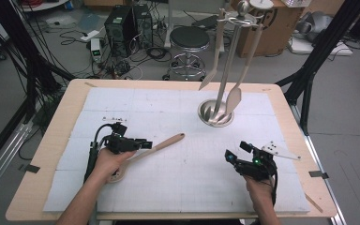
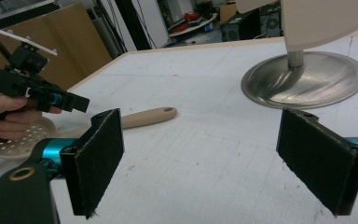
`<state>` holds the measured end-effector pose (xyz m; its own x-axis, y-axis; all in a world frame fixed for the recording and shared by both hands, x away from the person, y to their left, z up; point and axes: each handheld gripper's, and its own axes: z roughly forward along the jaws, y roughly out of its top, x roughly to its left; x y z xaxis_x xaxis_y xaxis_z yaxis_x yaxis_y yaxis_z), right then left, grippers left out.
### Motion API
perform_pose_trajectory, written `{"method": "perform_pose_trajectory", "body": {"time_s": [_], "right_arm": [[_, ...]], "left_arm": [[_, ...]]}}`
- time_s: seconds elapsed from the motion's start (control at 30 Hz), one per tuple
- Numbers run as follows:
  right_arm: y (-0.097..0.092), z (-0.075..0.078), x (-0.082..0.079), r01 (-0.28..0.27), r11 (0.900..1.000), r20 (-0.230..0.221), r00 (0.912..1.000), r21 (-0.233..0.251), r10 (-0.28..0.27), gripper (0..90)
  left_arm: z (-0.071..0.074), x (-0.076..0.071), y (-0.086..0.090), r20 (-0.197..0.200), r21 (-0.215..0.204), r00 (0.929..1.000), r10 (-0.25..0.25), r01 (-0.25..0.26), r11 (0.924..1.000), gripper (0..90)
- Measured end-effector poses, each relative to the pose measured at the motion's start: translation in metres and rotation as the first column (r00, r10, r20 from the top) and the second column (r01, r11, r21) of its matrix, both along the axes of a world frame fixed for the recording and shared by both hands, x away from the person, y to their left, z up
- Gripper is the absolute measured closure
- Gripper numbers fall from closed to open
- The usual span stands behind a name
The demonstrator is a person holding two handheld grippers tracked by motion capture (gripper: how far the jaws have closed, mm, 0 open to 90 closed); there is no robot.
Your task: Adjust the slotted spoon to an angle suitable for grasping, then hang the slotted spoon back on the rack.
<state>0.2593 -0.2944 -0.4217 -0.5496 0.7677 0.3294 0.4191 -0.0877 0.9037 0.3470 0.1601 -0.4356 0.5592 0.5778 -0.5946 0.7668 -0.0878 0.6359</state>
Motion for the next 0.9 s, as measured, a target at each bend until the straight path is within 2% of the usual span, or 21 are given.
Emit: {"method": "perform_pose_trajectory", "body": {"time_s": [0.67,0.73,0.83,0.9], "right_arm": [[0.001,-0.002,0.0,-0.001,1.0,-0.008,1.0,-0.002,0.001,14.3],[0.001,-0.002,0.0,-0.003,1.0,-0.004,1.0,-0.004,0.003,14.3],[0.002,-0.001,0.0,-0.004,1.0,-0.001,1.0,-0.006,0.004,14.3],[0.003,-0.001,0.0,-0.006,0.9999,0.0,1.0,-0.008,0.006,14.3]], "left_arm": [[-0.002,0.0,-0.004,-0.032,0.04,0.9994,-0.016,0.017,0.9991,51.6],[-0.001,0.0,-0.004,-0.03,0.064,0.9995,-0.012,0.013,0.9979,51.6],[-0.001,0.0,-0.008,-0.026,0.138,0.9996,-0.008,0.012,0.9904,51.7],[0.0,0.001,-0.011,-0.027,0.17,0.9994,-0.022,0.026,0.9851,51.7]]}}
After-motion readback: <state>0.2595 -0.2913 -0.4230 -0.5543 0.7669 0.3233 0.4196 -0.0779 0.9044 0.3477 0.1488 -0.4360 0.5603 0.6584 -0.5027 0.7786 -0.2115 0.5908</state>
